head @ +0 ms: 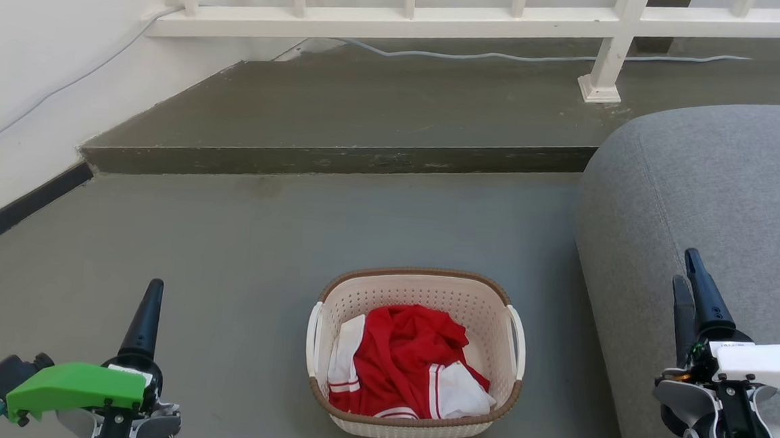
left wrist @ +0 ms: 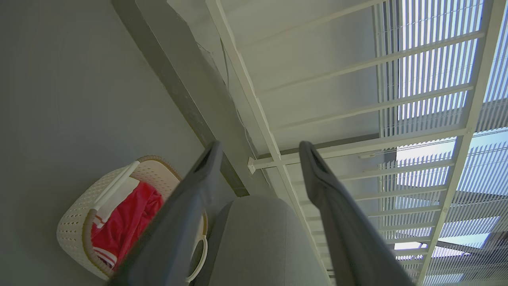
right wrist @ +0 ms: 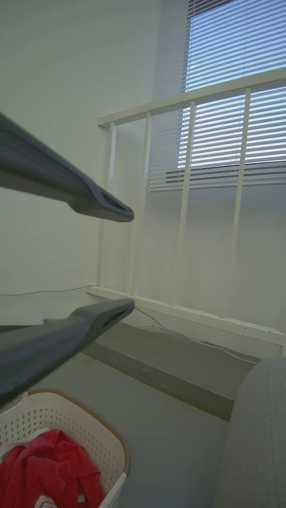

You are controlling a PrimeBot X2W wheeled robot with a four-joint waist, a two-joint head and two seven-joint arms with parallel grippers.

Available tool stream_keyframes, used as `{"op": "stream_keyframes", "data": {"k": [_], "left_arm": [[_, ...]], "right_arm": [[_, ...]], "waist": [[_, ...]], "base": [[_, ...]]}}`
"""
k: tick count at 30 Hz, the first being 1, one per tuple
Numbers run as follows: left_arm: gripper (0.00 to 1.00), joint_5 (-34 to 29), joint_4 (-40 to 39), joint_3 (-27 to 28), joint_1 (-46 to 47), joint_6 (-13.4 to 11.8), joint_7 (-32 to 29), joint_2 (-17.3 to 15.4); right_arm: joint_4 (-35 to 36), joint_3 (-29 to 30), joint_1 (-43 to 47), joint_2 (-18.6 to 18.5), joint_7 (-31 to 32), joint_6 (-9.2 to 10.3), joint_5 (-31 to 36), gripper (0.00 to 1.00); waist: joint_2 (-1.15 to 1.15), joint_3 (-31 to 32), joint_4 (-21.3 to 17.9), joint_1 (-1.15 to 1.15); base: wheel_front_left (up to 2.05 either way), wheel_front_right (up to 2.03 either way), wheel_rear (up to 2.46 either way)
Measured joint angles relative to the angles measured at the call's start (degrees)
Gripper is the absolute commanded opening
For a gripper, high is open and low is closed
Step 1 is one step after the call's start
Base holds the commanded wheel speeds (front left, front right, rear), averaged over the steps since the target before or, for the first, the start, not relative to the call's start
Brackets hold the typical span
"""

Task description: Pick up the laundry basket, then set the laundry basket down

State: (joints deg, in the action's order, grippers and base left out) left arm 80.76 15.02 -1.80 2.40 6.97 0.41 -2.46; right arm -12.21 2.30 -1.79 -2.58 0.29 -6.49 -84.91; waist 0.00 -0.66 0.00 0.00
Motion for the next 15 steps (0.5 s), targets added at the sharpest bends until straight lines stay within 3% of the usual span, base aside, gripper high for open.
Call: {"op": "stream_keyframes", "data": {"k": [15], "left_arm": [[1.00, -15.77, -3.00, -2.08, 1.24, 0.00, 3.12, -0.77]], "right_arm": [[3.19, -5.09, -0.12, -3.76, -3.90, -0.03, 9.53, 1.00]], "waist": [[0.00, -0.28, -0.12, 0.00]], "base": [[0.00, 0.00, 0.00]]}}
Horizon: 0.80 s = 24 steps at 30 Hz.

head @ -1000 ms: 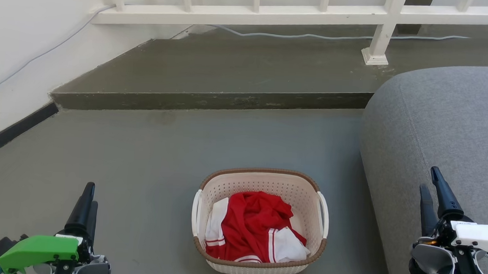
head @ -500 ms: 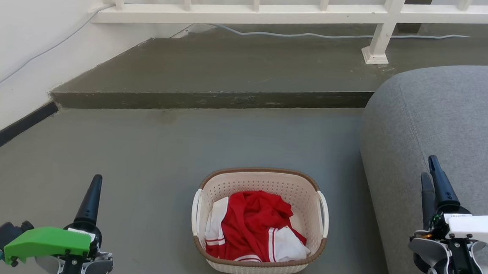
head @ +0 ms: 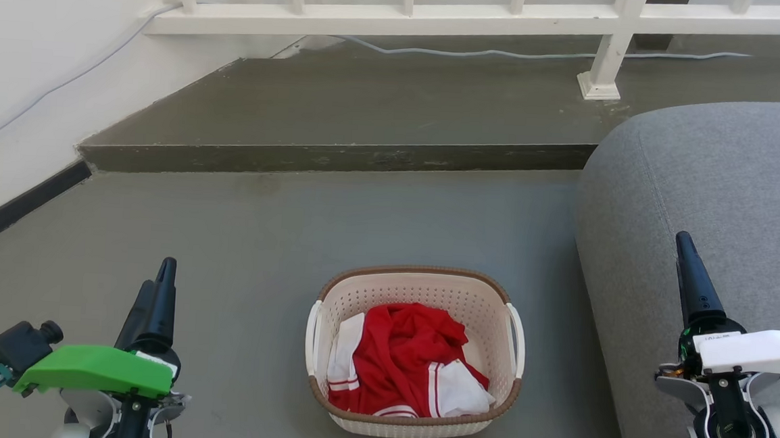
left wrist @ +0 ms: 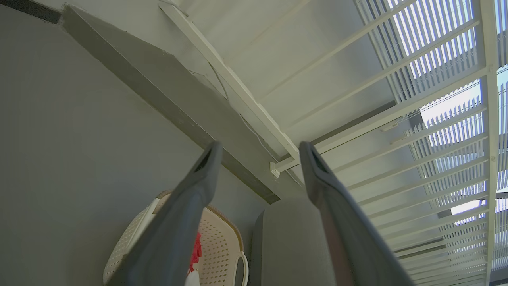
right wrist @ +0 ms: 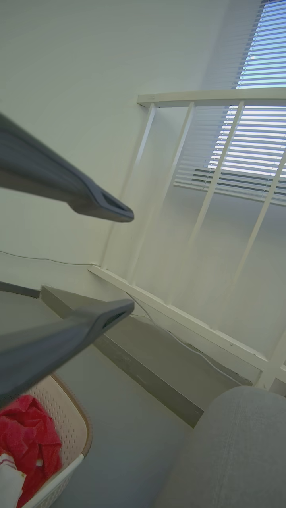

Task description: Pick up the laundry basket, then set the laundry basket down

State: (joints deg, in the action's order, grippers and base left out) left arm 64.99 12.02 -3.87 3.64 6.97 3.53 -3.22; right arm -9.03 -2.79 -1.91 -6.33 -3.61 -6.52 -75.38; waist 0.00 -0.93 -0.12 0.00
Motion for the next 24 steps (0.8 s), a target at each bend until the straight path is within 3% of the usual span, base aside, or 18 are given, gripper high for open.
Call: {"op": "stream_keyframes", "data": {"k": [14, 24], "left_arm": [[1.00, -18.23, -1.44, -2.52, 0.01, -0.01, 2.66, -0.91], [1.00, -29.93, -1.46, -3.97, 0.09, -2.54, 4.78, -0.91]], "right_arm": [[1.40, -3.53, -1.30, -4.46, -2.56, -0.02, 18.19, 1.00], [1.36, -5.22, -1.31, -5.25, -4.78, 0.04, 31.64, 1.00]], "waist": [[0.00, -0.55, -0.05, 0.00], [0.00, -0.72, 0.01, 0.00]], "base": [[0.00, 0.00, 0.00], [0.00, 0.00, 0.00]]}}
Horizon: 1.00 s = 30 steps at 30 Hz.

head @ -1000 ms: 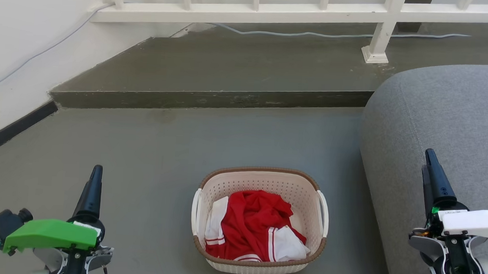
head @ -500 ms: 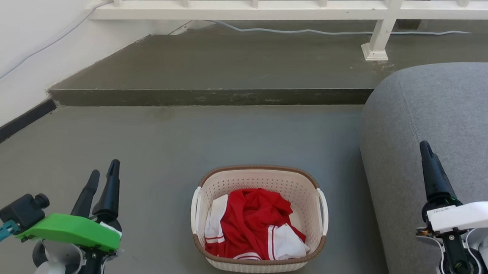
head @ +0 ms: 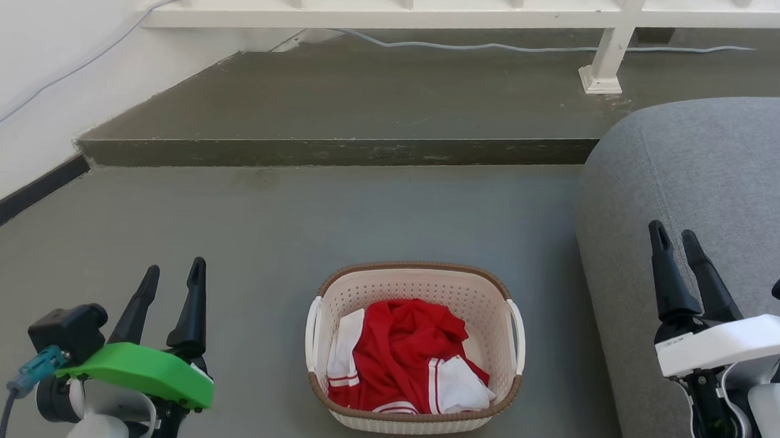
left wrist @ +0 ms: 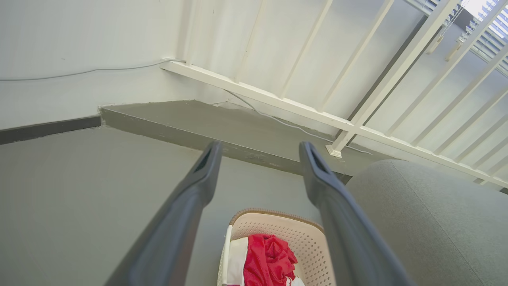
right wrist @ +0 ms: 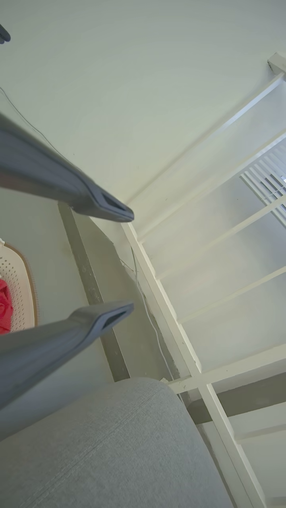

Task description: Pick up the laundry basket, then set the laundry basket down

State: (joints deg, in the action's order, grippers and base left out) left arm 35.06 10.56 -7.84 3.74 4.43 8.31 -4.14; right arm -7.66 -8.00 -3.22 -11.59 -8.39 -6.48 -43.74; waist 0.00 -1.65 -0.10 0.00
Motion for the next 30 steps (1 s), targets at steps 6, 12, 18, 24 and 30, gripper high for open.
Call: {"op": "stream_keyframes", "data": {"k": [6, 12, 18, 24, 30], "left_arm": [[1.00, -5.37, -0.52, -1.41, 0.08, -0.59, 1.00, 0.20], [1.00, -10.15, -1.05, -2.21, 0.11, -0.83, 2.43, 0.67], [1.00, -14.39, -1.63, -3.32, 0.16, -0.99, 3.56, 0.96], [1.00, -19.20, -1.88, -3.77, 0.87, -1.00, 4.63, 1.03], [1.00, -23.47, -2.16, -4.43, 1.41, -1.01, 5.95, 1.09]], "right_arm": [[0.00, -1.31, 0.00, -0.09, -1.15, 0.02, 5.92, 1.00], [0.04, -1.94, 0.00, 0.29, -2.43, 0.04, 10.62, 1.00], [0.02, -2.09, 0.01, 0.36, -3.31, 0.60, 15.08, 1.00], [0.04, -2.14, 0.01, 0.43, -4.53, 0.60, 20.11, 1.00], [0.40, -2.21, 0.00, 0.76, -5.83, 0.60, 24.57, 1.00]], "waist": [[0.00, -0.03, 0.07, 0.00], [0.00, -0.09, 0.06, 0.00], [0.00, -0.13, 0.01, 0.00], [0.00, -0.25, 0.01, 0.00], [0.00, -0.43, 0.11, 0.00]], "base": [[0.00, 0.00, 0.00], [0.00, 0.00, 0.00], [0.00, 0.00, 0.00], [0.00, 0.00, 0.00], [0.00, 0.00, 0.00]]}}
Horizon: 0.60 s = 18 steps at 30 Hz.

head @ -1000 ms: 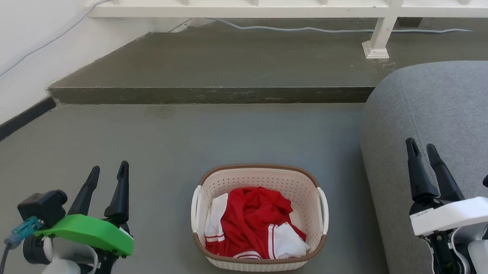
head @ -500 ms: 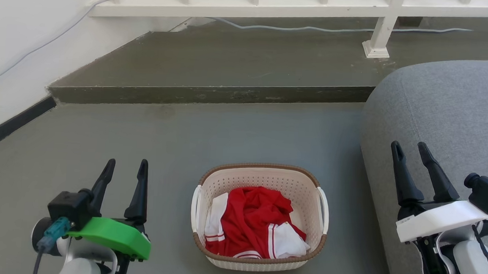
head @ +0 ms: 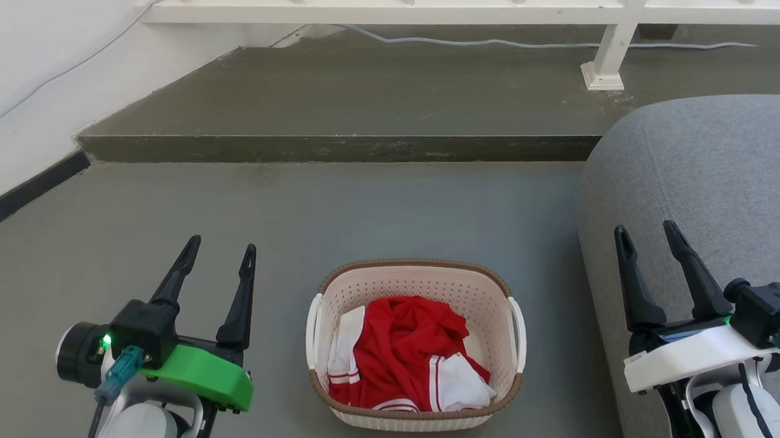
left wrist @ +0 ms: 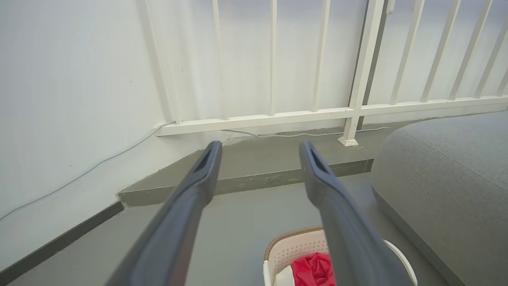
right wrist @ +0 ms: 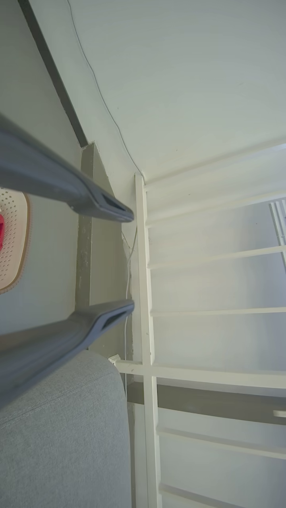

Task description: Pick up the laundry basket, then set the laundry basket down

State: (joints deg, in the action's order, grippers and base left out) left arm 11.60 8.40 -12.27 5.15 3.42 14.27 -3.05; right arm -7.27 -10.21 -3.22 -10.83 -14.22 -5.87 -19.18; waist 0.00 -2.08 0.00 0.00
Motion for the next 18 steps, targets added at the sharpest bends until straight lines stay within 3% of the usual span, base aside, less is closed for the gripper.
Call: {"op": "stream_keyframes", "data": {"k": [18], "left_arm": [[1.00, -0.24, 0.01, 0.90, 0.13, 0.11, 0.15, 0.27]], "right_arm": [[-0.07, 2.10, 0.01, 1.90, -0.12, -0.09, 1.70, 1.00]], "waist": [[0.00, -0.68, 0.03, 0.00]], "base": [[0.00, 0.00, 0.00]]}}
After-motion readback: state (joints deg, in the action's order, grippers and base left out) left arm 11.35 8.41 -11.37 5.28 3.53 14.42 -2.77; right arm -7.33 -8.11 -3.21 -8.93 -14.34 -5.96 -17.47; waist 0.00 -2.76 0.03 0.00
